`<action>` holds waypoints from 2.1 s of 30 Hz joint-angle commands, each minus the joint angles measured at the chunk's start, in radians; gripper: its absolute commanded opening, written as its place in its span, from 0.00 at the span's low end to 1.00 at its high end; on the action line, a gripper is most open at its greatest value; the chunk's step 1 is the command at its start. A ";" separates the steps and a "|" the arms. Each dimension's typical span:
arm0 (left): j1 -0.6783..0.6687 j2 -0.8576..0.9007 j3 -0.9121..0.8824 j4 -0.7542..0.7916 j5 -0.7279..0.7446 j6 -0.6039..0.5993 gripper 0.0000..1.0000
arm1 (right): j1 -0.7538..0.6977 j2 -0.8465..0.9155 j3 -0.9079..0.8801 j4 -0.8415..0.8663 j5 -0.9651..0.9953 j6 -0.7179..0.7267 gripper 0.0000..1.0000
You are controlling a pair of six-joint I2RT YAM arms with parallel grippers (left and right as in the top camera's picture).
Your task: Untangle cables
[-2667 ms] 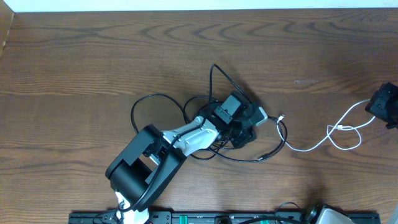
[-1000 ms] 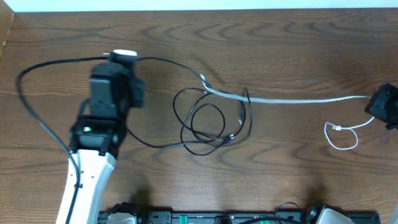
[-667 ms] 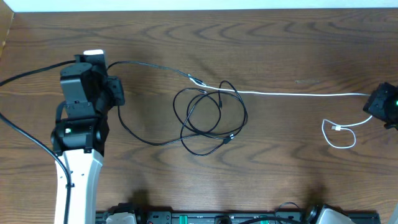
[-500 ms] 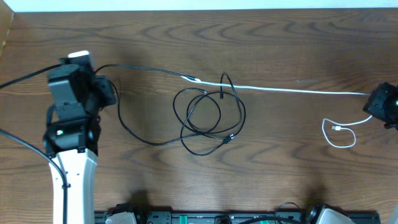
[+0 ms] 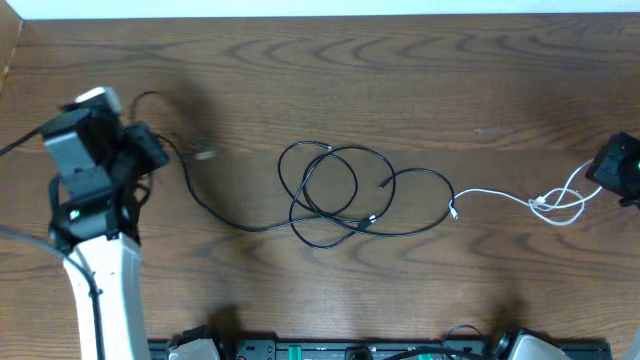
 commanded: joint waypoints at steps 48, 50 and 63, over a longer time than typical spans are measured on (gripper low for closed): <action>-1.238 0.635 -0.006 0.039 -0.072 0.661 0.68 | 0.003 -0.009 -0.020 0.002 -0.009 -0.010 0.01; -1.238 0.663 -0.006 0.075 -0.100 0.661 0.68 | 0.003 -0.009 -0.020 0.002 -0.009 -0.010 0.01; -1.236 0.807 -0.006 0.095 -0.106 0.680 0.08 | 0.003 -0.009 -0.020 0.006 -0.009 -0.010 0.01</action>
